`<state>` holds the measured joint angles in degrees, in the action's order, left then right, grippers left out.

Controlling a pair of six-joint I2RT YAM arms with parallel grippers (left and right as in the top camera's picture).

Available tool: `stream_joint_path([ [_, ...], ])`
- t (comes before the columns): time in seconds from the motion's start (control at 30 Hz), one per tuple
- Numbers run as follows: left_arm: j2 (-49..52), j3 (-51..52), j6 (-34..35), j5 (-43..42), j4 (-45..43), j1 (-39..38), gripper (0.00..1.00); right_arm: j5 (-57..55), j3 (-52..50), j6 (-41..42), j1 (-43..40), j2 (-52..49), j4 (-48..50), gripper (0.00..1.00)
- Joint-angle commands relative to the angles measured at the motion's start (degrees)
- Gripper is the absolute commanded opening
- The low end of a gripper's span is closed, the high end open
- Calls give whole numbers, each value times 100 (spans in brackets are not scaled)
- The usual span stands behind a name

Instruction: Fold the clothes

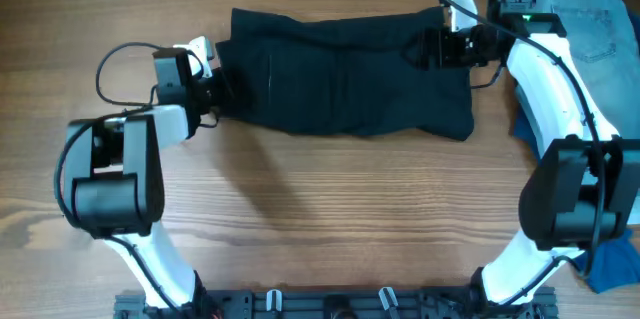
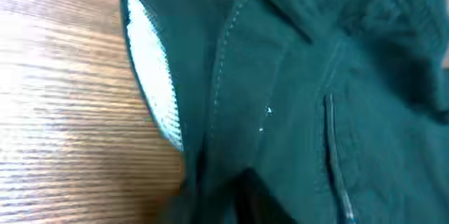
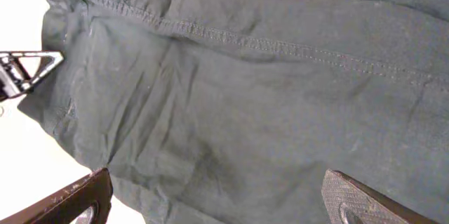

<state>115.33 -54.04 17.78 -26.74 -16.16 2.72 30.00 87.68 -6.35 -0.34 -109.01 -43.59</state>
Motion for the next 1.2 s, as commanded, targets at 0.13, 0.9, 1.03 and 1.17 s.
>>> stream_joint_path([
  [0.13,-752,140,365,-260,730,195,4,-153,-9,-55,146,42,140,91],
  [0.9,-3080,-1056,-560,977,4225,415,4,905,-221,1056,380,-1272,1211,4],
  [1.03,-3080,-1394,-564,970,4266,341,4,970,-221,1043,378,-1272,1137,4],
  [1.17,-3003,-1434,-560,992,4028,-420,4,1408,-127,1152,177,-986,1169,4],
])
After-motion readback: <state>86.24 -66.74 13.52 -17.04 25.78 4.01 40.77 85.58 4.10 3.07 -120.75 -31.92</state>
